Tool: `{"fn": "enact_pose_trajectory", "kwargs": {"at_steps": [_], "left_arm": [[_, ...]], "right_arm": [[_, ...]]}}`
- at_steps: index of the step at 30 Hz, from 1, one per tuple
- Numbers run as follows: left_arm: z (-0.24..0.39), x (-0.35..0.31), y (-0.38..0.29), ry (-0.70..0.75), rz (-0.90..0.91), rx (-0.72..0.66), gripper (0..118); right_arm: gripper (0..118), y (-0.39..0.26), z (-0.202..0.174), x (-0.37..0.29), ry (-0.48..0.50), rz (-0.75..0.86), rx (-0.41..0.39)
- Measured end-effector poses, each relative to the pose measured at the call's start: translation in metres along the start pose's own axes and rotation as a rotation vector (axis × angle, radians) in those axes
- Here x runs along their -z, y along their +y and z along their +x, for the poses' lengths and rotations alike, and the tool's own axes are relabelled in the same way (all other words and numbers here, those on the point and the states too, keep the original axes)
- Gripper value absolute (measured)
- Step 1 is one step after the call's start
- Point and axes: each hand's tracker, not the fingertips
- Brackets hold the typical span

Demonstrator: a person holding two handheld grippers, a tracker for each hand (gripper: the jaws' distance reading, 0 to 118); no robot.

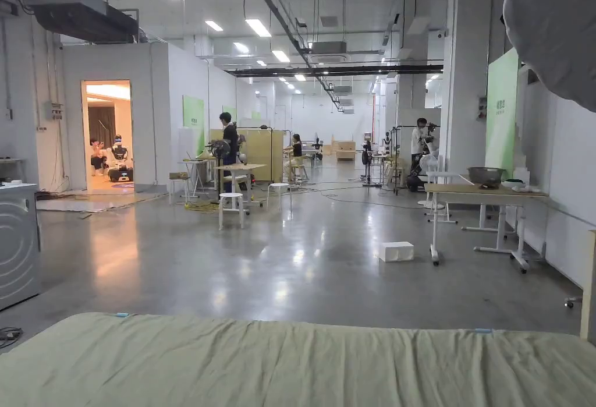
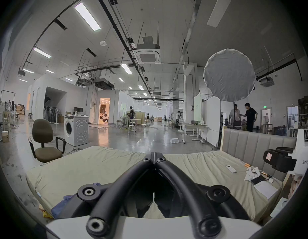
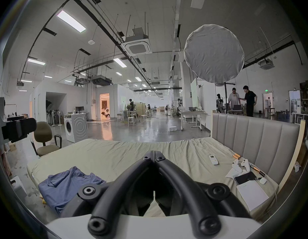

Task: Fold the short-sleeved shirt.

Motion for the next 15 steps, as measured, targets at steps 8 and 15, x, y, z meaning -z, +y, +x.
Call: {"fn": "enact_pose_trajectory", "kwargs": {"at_steps": [8,15], "left_arm": [[-0.001,0.001,-0.001,0.007,-0.005,-0.011,0],[0.013,0.008,0.001,0.054,0.01,0.188,0]], "right_arm": [[0,0.0,0.003,0.0,-0.011,0.0,0.024],[0,0.004,-0.008,0.003,-0.073,-0.015,-0.156]]}}
